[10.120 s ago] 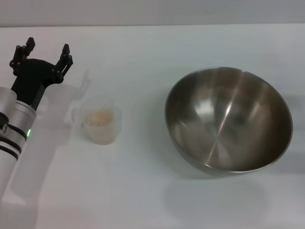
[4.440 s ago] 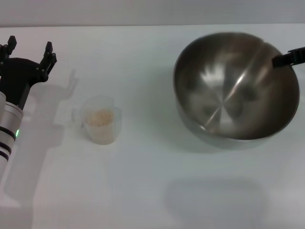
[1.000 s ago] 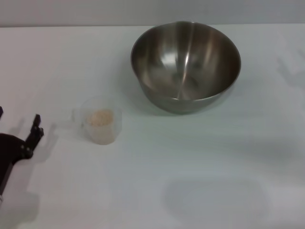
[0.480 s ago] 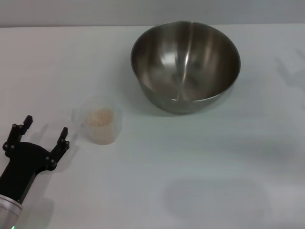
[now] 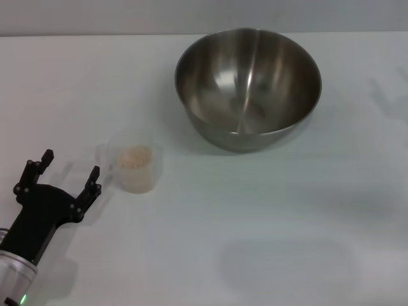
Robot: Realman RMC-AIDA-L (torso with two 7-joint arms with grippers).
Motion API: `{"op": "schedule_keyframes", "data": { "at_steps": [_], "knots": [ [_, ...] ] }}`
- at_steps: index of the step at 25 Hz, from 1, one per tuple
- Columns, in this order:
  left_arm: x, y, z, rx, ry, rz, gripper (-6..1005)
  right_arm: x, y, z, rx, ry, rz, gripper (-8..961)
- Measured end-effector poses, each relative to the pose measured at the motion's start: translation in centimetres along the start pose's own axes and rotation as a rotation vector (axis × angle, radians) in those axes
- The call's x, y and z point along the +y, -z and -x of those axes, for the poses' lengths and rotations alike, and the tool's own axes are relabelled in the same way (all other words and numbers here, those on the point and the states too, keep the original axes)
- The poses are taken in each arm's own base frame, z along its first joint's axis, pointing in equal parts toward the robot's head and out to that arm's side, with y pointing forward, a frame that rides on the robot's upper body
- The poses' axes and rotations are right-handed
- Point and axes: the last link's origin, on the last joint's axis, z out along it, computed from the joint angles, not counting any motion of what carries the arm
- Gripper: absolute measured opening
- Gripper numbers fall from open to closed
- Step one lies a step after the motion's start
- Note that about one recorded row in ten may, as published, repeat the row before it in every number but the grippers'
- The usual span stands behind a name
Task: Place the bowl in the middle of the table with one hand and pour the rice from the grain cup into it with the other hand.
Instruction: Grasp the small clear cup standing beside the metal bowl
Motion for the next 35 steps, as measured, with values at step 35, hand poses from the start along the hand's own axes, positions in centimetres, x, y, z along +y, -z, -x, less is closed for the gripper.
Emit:
{"op": "schedule_keyframes", "data": {
  "at_steps": [35],
  "knots": [
    [0.1, -3.4, -0.7, -0.014, 0.009, 0.026, 812, 0.5, 0.7, 0.1, -0.019, -0.042, 0.009, 685]
  ]
}}
